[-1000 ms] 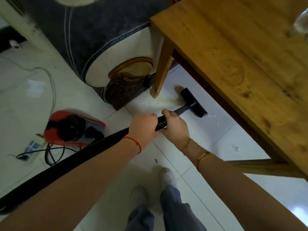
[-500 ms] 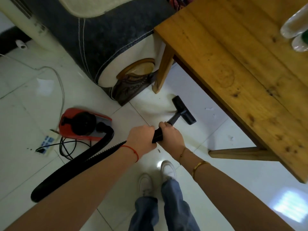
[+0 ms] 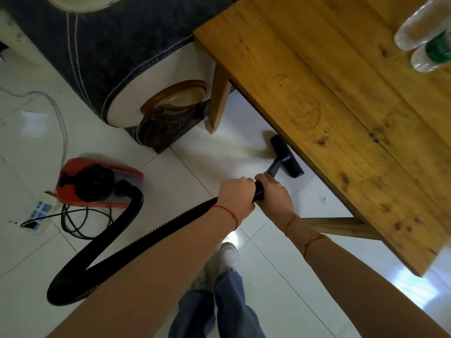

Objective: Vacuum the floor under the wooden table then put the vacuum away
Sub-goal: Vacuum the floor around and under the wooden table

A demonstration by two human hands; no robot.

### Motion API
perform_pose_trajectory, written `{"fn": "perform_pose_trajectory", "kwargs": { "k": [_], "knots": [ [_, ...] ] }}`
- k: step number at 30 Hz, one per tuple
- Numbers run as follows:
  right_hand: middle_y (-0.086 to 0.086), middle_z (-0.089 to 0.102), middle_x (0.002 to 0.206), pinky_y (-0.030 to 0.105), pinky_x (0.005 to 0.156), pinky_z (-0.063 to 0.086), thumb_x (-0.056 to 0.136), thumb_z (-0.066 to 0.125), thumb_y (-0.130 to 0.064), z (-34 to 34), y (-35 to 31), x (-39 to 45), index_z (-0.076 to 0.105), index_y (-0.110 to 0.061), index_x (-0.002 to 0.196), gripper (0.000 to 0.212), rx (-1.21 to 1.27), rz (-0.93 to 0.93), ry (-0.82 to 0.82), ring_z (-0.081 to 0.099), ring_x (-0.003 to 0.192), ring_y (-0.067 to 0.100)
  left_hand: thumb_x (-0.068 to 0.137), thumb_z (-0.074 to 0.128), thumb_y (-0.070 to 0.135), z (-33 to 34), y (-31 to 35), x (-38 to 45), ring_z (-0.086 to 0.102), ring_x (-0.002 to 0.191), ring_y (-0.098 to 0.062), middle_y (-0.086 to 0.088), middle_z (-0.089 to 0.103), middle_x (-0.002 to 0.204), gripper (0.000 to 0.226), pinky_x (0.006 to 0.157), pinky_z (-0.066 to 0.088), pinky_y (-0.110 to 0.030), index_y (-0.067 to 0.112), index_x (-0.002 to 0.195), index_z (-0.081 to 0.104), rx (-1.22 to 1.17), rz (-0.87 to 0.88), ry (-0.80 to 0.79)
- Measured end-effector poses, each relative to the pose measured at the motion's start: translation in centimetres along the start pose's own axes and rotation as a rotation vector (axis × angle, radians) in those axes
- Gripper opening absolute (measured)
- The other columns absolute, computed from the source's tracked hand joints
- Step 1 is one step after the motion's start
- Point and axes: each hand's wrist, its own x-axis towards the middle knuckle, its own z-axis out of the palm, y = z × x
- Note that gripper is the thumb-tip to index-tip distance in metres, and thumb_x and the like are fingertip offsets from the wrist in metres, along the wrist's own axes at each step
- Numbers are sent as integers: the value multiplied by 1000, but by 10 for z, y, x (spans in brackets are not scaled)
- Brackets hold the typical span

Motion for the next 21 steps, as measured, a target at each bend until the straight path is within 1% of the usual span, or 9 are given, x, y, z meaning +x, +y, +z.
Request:
{"fn": "perform_pose_trajectory", "kwargs": {
  "k": [3,5,8,10,13,14,17,18,21],
  "knots": [
    [6,57,107,40,72,55,80,66,-15,-7,23,5,53,-15,104,26,8,-5,-12,63,84,30,89,56,23,2,19,14,55,73,-20,-2,60,93,21,62,36,-27,12,107,53,-3,12,-5],
    [7,57,108,42,73,55,79,68,-16,-12,36,9,53,-15,104,30,31,-2,-36,63,83,30,89,56,21,2,29,20,50,69,-19,-3,59,92,21,61,36,-27,11,107,53,-11,13,-20],
    [8,55,110,43,74,55,74,75,-16,-18,48,13,53,-15,108,40,32,-40,-108,62,86,31,88,57,18,1,36,23,47,69,-18,-2,50,83,21,61,36,-27,10,107,53,-31,18,-37],
    [10,55,110,42,72,55,74,76,-16,-20,48,14,53,-13,110,43,18,-75,-143,62,85,32,89,56,17,1,35,19,46,68,-18,-2,50,82,21,60,34,-27,9,108,53,-44,12,-29],
    [10,53,105,38,69,53,77,73,-15,-18,35,11,50,-13,106,37,16,-111,-158,60,81,32,89,54,17,-1,25,7,46,66,-19,-2,51,82,20,50,29,-24,8,107,53,-65,-10,-14],
    [10,52,104,37,68,52,78,72,-14,-17,27,9,50,-14,105,35,20,-118,-160,59,80,31,90,53,17,-2,20,1,46,66,-19,-3,53,83,20,50,30,-24,8,107,53,-69,-18,-17],
    [9,51,103,34,66,48,79,69,-13,-11,-1,2,49,-14,105,33,43,-131,-167,58,78,32,90,52,19,-8,2,-20,49,67,-19,-3,55,83,20,60,36,-26,9,107,53,-53,-43,-22],
    [10,51,103,33,65,46,80,69,-13,-8,-11,-2,49,-13,105,32,48,-138,-172,58,79,32,90,52,20,-9,-6,-29,52,68,-19,-3,56,84,20,61,37,-26,9,107,53,-49,-51,-26],
    [11,52,104,29,67,40,81,68,-12,4,-45,-15,49,-11,108,32,56,-171,-196,58,84,32,91,53,23,-11,-30,-59,57,73,-19,-3,62,93,21,62,39,-25,10,107,52,-24,-63,-41]
  ]
}}
